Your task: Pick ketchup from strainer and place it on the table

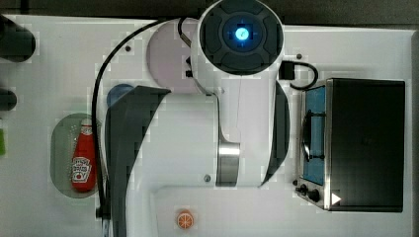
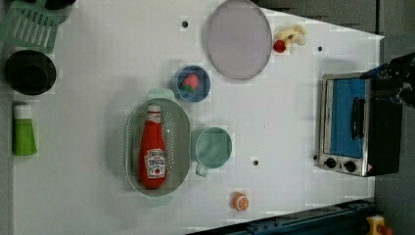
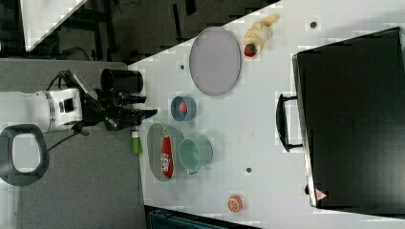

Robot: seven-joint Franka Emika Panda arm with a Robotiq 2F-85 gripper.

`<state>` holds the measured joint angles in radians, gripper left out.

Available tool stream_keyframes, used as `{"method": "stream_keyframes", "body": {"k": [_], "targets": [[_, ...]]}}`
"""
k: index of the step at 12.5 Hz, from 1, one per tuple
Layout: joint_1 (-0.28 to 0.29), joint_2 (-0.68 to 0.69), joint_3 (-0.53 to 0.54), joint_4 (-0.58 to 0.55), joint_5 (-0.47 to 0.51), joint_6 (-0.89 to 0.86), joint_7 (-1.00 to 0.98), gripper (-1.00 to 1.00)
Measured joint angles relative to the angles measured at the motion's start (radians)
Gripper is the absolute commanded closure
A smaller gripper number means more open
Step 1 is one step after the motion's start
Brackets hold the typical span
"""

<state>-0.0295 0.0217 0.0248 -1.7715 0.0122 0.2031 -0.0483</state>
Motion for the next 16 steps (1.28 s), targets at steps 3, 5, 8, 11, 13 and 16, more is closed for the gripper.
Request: {"method": "stream_keyframes", "body": {"k": [3, 5, 8, 11, 13, 16], "targets": [[-0.080, -0.158, 0.059, -0.104, 0.005, -0.194, 0.019, -0.99], [-0.103, -0.228, 0.083, -0.097, 0.005, -0.178, 0.024, -1.00], [-0.112, -0.239, 0.172, -0.028, 0.014, -0.163, 0.042, -1.00], [-0.105, -0.193, 0.329, -0.043, 0.013, -0.125, 0.050, -1.00], [-0.087, -0.126, 0.446, -0.048, 0.016, -0.105, 0.051, -1.00], [-0.063, -0.040, 0.612, -0.073, 0.023, -0.038, 0.051, -1.00]]}}
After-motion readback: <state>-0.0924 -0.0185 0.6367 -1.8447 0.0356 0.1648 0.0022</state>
